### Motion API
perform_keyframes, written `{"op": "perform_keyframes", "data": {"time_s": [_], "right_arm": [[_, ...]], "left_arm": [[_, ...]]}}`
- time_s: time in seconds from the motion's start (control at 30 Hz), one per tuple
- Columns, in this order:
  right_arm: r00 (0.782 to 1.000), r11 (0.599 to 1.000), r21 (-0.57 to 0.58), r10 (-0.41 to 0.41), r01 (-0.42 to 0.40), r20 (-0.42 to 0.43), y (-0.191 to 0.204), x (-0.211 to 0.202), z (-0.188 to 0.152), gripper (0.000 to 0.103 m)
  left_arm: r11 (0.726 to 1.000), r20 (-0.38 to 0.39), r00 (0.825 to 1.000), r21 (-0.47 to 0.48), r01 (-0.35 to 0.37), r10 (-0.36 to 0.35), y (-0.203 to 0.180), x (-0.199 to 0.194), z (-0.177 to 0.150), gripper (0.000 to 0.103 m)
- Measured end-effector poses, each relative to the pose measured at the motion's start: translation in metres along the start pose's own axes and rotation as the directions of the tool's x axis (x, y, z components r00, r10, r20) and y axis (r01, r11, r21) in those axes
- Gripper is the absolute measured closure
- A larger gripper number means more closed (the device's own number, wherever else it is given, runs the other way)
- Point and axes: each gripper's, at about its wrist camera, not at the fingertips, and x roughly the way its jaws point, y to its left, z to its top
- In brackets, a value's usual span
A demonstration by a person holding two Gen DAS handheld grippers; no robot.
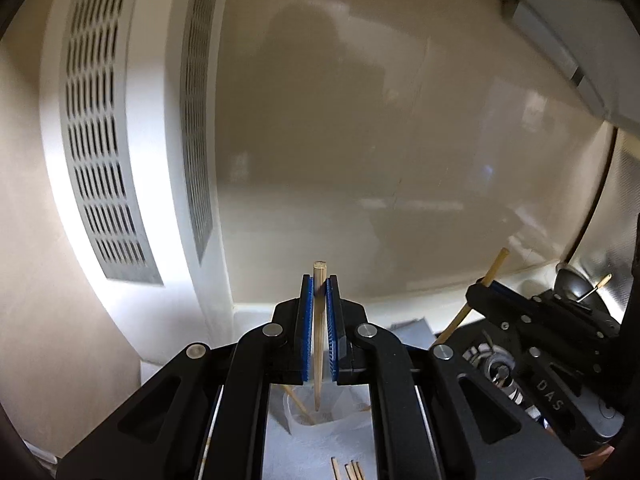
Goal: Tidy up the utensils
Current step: 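Drop the chopsticks into the clear holder by opening both tools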
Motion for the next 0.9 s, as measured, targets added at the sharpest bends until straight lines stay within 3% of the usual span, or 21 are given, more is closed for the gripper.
{"op": "perform_keyframes", "data": {"time_s": [0.33, 0.37, 0.4, 0.43, 0.47, 0.53, 0.6, 0.73, 0.9], "right_arm": [[0.995, 0.999, 0.027, 0.021, -0.019, -0.096, 0.000, 0.025, -0.025, 0.094], [0.995, 0.999, 0.028, 0.023, -0.020, -0.101, 0.001, 0.025, -0.026, 0.091], [0.994, 0.999, 0.030, 0.028, -0.025, -0.104, 0.001, 0.023, -0.028, 0.082], [0.994, 0.999, 0.032, 0.030, -0.027, -0.106, 0.000, 0.021, -0.030, 0.072], [0.994, 0.999, 0.037, 0.031, -0.028, -0.103, 0.000, 0.017, -0.032, 0.068], [0.995, 0.999, 0.037, 0.032, -0.029, -0.099, 0.000, 0.009, -0.034, 0.057], [0.995, 0.999, 0.042, 0.039, -0.035, -0.093, -0.001, -0.003, -0.038, 0.050], [0.994, 0.998, 0.035, 0.050, -0.047, -0.094, -0.001, -0.026, -0.052, 0.044], [0.971, 0.998, 0.038, 0.064, -0.057, -0.228, 0.001, -0.034, -0.094, 0.040]], "left_arm": [[0.998, -0.131, 0.990, -0.027, -0.052, 0.048, 0.014, 0.039, -0.026, 0.094], [0.998, -0.144, 0.988, -0.032, -0.055, 0.050, 0.016, 0.042, -0.027, 0.080], [0.998, -0.157, 0.986, -0.041, -0.058, 0.051, 0.018, 0.043, -0.029, 0.051], [0.997, -0.153, 0.987, -0.050, -0.061, 0.053, 0.021, 0.041, -0.030, 0.036], [0.995, -0.130, 0.989, -0.064, -0.079, 0.070, 0.025, 0.035, -0.033, 0.019], [0.991, -0.109, 0.989, -0.071, -0.111, 0.102, 0.031, 0.024, -0.034, 0.017], [0.989, -0.135, 0.983, -0.066, -0.135, 0.126, 0.035, 0.019, -0.039, 0.015], [0.976, -0.197, 0.960, -0.057, -0.212, 0.197, 0.042, 0.008, -0.058, 0.012], [0.956, -0.284, 0.920, -0.036, -0.291, 0.270, 0.048, -0.003, -0.097, 0.012]]}}
